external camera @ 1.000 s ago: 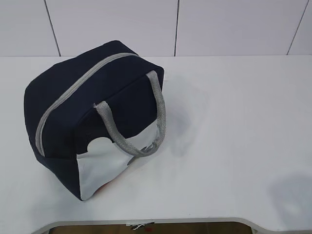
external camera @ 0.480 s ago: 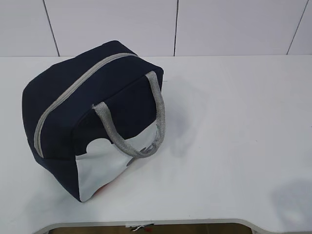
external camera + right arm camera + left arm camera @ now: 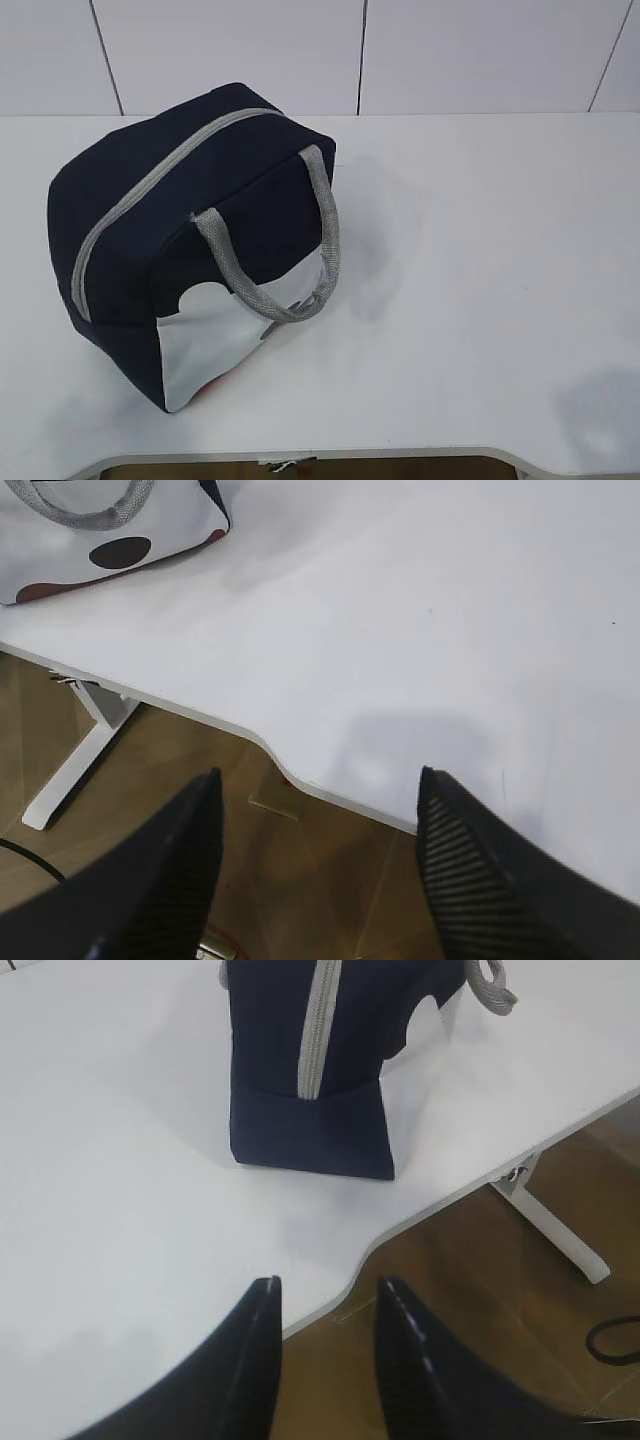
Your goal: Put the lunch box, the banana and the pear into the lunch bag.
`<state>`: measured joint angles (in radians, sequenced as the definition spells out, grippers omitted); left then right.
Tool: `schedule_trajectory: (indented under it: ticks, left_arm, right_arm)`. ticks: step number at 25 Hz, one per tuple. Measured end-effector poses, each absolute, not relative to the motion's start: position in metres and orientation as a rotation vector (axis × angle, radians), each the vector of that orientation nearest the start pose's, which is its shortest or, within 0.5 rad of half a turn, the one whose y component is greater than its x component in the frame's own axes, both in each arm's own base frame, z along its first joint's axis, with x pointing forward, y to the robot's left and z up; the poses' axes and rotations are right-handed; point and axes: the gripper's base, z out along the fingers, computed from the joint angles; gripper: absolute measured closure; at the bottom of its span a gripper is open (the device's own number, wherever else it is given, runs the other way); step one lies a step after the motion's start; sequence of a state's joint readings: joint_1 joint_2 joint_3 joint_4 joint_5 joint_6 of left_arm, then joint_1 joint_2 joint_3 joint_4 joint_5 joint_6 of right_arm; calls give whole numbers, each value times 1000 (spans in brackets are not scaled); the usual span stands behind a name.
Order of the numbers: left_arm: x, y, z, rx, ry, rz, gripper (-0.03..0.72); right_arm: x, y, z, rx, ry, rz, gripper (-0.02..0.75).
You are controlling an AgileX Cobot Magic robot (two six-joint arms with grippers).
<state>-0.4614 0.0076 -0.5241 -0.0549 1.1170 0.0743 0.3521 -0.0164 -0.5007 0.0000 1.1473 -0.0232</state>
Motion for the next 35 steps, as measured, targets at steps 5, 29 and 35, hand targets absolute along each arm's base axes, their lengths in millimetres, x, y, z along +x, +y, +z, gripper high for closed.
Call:
schedule_trajectory:
  ticks: [5, 29, 35]
  left_arm:
    - [-9, 0, 279, 437, 2044, -206, 444]
    - [-9, -2, 280, 114, 2076, -12, 444]
    - [-9, -2, 280, 110, 2076, -9, 444]
  right_arm:
    - [-11, -3, 271, -336, 2089, 162, 246]
    - [-11, 0, 270, -64, 2111, 11, 246]
    - [-11, 0, 270, -64, 2111, 11, 246]
